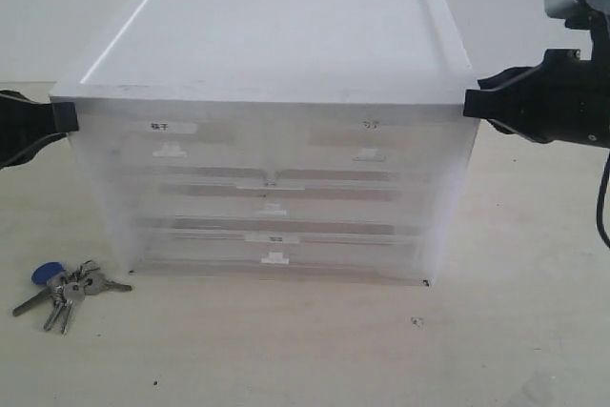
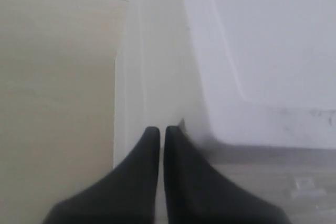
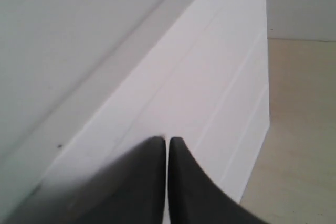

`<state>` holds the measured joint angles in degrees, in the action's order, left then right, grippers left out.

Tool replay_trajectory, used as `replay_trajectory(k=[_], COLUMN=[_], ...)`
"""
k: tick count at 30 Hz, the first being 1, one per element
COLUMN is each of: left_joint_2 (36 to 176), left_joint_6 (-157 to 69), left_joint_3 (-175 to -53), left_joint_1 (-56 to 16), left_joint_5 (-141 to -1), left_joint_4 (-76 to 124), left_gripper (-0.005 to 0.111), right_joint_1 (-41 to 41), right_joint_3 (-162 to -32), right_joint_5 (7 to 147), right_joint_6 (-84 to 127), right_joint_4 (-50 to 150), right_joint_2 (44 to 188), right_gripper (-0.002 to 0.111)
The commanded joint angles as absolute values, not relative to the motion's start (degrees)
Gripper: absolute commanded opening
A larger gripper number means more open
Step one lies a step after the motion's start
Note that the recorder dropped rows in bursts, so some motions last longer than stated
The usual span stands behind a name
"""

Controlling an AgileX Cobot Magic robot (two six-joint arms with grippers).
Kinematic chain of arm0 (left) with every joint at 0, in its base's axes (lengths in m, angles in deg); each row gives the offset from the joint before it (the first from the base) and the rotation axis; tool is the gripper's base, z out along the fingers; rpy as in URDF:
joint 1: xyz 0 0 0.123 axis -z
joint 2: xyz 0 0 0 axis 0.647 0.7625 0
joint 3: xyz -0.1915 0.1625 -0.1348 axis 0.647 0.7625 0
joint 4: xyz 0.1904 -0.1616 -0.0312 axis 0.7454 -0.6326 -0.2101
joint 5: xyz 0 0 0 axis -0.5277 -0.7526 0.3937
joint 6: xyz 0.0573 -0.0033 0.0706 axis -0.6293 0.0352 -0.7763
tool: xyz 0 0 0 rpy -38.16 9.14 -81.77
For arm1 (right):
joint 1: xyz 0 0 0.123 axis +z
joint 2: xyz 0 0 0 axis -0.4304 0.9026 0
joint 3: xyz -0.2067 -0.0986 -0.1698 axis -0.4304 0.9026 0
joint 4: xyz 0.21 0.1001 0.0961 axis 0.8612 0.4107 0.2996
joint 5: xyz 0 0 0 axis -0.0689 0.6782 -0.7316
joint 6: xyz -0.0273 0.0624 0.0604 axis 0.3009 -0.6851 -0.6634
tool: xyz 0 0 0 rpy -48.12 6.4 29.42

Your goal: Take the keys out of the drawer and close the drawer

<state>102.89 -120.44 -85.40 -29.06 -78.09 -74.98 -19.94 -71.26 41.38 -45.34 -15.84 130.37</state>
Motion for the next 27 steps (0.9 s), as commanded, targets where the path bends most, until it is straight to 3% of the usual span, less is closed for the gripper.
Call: replay_trajectory(k=[1, 8, 18, 27], left_joint_2=[97.99, 94.64, 89.44, 80.16], left_joint_6=[-119.84, -120.09, -121.79, -122.43], left_joint_3=[-85.15, -83.88, -84.17, -83.68], left_joint_1=[-26.43, -26.43, -26.43, -26.43], left_joint_5=[-87.69, -86.86, -73.34, -67.85], left_joint_4=[-75.42, -75.28, -75.15, -73.71], left_gripper=[0.005, 0.005, 0.005, 0.005], right_joint_1=[-16.79, -16.79, -16.99, -16.99], right_joint_3=[-71.36, -71.36, -71.43, -70.6], right_joint_5=[32.41, 35.09, 42.17, 54.57], right_joint_6=[-44.8, -39.05, -34.17, -30.34], right_joint_4=[-19.53, -14.99, -11.48, -6.05], right_joint_2=[130.19, 130.19, 128.97, 115.4], right_gripper=[0.0, 0.0, 0.0, 0.0])
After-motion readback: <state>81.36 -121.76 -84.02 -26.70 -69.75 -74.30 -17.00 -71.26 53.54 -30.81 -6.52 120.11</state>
